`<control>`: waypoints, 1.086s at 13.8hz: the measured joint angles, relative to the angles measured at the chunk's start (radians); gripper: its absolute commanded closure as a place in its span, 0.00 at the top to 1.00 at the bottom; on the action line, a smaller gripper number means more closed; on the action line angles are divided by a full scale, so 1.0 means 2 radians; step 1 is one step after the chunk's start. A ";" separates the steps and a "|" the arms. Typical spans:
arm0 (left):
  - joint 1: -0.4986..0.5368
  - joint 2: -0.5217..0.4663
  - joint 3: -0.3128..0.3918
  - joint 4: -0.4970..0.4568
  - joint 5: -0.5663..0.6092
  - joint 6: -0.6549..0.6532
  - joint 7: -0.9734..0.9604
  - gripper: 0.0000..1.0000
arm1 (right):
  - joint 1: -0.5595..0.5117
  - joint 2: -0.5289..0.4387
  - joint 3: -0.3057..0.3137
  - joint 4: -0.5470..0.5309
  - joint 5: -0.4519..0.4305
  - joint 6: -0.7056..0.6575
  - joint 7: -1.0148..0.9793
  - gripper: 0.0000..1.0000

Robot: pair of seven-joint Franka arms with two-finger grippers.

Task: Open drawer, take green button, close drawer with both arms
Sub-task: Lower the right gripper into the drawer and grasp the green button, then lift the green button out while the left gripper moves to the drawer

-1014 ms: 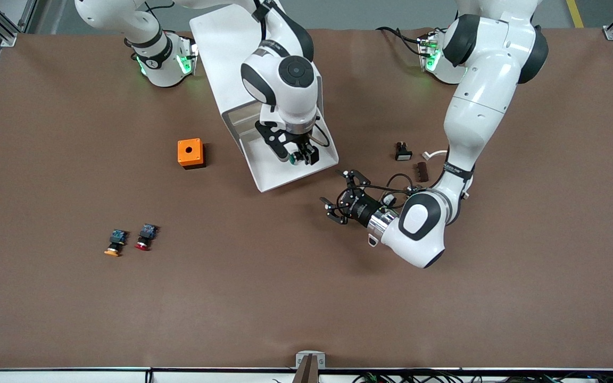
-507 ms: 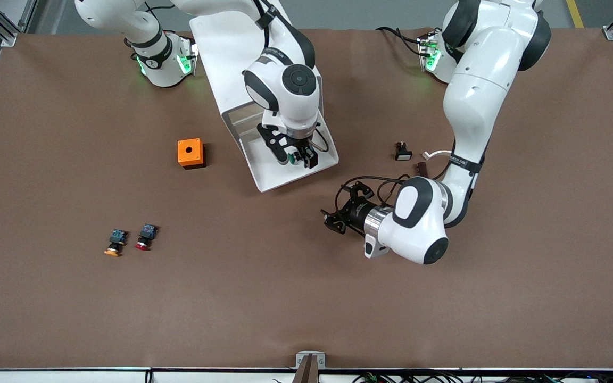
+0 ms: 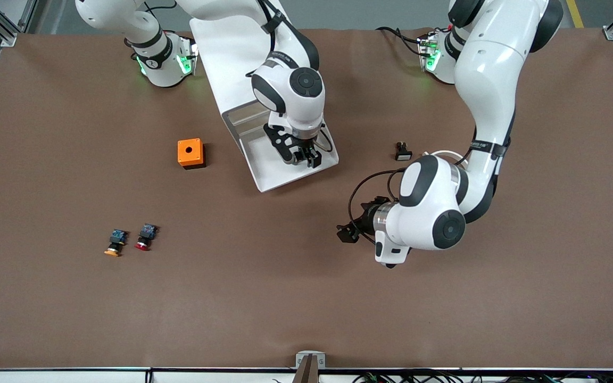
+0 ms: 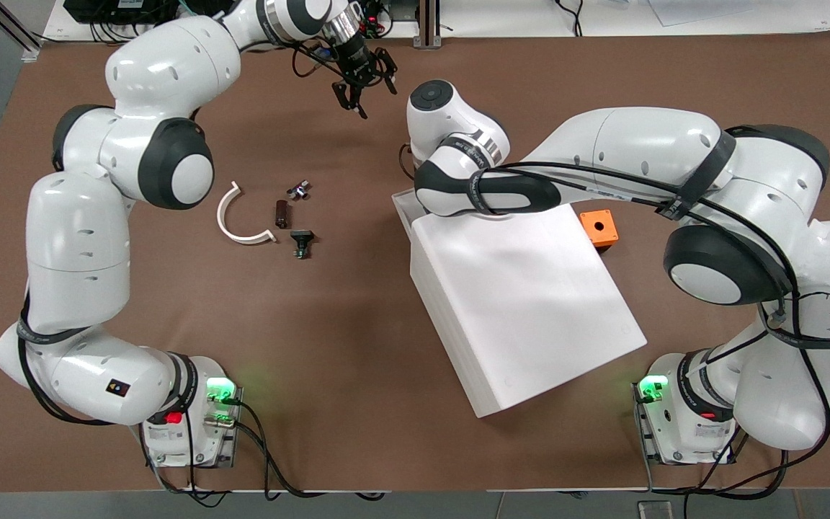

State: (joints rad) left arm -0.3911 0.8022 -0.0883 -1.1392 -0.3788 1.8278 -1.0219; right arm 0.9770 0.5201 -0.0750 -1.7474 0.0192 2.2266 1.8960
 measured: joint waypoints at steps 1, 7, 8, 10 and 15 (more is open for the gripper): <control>-0.001 -0.005 0.000 0.000 0.031 0.003 0.000 0.99 | 0.002 0.001 0.000 0.000 0.001 0.002 0.000 0.21; -0.010 -0.010 0.000 -0.004 0.142 0.019 0.004 0.99 | 0.005 0.003 0.000 0.000 0.010 0.005 0.001 0.00; -0.015 -0.010 0.000 -0.005 0.148 0.025 0.004 0.99 | 0.005 0.003 -0.001 0.001 0.010 0.002 0.001 0.00; -0.025 -0.010 0.000 -0.007 0.152 0.032 0.003 0.99 | 0.005 0.002 -0.004 0.011 0.010 -0.020 -0.011 0.00; -0.030 -0.009 0.000 -0.016 0.165 0.047 0.003 0.99 | -0.037 -0.030 -0.013 0.048 0.010 -0.086 -0.142 0.00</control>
State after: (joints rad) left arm -0.4508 0.7836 -0.0888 -1.1704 -0.0495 1.9214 -1.0152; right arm 0.9021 0.4607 -0.1015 -1.6511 0.0386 2.0539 1.6113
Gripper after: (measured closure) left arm 0.004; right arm 0.586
